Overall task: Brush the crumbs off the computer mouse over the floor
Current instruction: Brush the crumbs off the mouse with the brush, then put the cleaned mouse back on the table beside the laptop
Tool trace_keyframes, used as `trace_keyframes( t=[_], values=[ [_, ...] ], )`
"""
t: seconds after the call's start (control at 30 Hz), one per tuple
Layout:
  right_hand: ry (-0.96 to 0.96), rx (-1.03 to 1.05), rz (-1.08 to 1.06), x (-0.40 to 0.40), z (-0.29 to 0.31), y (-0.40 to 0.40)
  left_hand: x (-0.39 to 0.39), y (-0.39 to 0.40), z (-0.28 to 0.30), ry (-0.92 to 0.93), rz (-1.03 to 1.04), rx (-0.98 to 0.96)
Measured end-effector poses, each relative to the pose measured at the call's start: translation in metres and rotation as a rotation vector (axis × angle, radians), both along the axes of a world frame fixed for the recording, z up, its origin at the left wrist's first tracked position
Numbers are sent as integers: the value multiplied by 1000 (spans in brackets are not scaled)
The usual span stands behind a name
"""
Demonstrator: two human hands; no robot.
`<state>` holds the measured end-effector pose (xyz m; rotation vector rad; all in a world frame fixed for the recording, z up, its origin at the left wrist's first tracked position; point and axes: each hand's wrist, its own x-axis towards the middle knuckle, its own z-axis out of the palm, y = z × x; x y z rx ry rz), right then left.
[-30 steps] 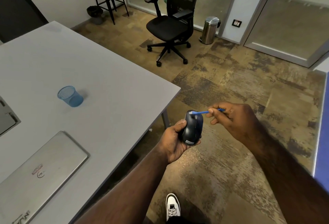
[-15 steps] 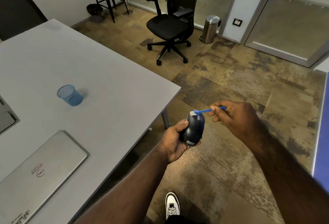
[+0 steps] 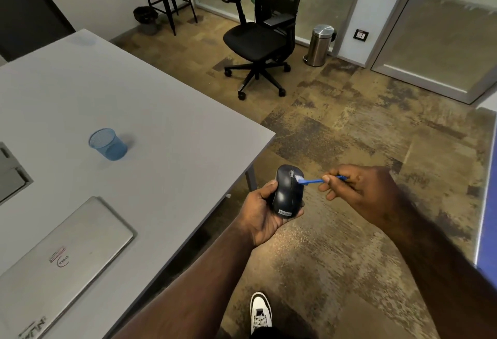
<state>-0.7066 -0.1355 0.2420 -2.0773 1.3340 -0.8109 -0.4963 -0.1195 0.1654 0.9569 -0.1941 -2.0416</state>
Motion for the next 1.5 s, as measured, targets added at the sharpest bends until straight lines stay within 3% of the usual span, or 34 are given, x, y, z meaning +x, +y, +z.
trace_keyframes(
  t=[0.2, 0.43, 0.57, 0.67, 0.83, 0.97, 1.1, 1.27, 1.5],
  values=[
    [-15, -31, -119, 2, -1, -6, 4, -1, -5, 5, 8, 17],
    [-10, 53, 131, 19, 4, 8, 11, -2, -13, 1, 68, 25],
    [228, 181, 240, 31, 2, 19, 17, -3, -12, 39, 131, 38],
    [375, 208, 183, 35, -5, 16, 24, -7, -5, 21, 180, 22],
    [-205, 199, -81, 32, -5, -4, 51, -5, -2, -91, 290, 40],
    [-570, 433, -129, 58, -15, -25, 78, 6, -5, -72, 420, 56],
    [-642, 676, -82, 115, -37, -38, 107, 19, -15, -70, 548, 63],
    [-822, 887, -113, 206, -68, -36, 152, 30, -32, -254, 626, 93],
    [-732, 872, -184, 310, -118, -35, 212, 21, -54, -516, 583, 108]
  ],
)
